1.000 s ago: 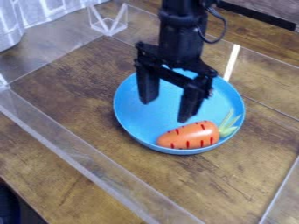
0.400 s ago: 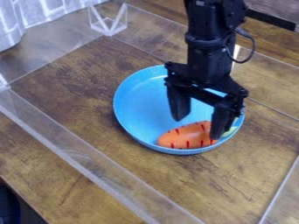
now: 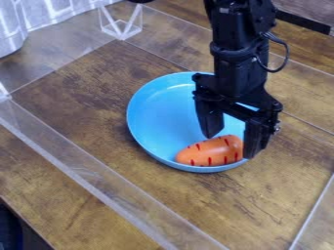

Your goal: Remove the carrot from inside the blue tray and put it on the table

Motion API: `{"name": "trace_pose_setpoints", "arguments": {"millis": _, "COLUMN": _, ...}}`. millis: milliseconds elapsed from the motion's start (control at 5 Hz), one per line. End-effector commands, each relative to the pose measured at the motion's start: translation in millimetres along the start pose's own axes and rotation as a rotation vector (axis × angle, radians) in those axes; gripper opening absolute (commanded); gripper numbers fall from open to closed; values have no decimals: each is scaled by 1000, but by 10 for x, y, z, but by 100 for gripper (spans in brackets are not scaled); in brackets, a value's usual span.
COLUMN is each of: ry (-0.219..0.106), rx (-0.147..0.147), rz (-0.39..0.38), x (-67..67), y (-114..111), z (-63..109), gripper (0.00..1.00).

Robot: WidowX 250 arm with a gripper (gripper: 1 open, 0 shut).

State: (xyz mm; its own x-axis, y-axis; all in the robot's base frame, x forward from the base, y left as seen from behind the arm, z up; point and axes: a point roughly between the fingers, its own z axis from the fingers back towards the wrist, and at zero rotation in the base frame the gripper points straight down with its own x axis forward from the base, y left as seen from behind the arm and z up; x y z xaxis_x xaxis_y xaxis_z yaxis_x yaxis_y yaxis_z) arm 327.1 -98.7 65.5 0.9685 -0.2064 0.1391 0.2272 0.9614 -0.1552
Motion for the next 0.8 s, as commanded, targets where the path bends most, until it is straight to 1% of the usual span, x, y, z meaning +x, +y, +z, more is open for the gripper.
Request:
{"name": "trace_pose_setpoints", "arguments": {"millis": 0, "ry": -57, "rx": -5, "rz": -12, "x": 63, "y": 24, "z": 134, "gripper": 100}}
{"name": "trace_pose_setpoints", "arguments": {"millis": 400, "ry": -76, "rx": -5, "rz": -16, "x": 92, "y": 102, "z": 133, "gripper": 100}}
{"name": "trace_pose_setpoints", "arguments": {"millis": 600, "ry": -88, "rx": -13, "rz": -26, "x": 104, "y": 109, "z": 115, "gripper": 100}}
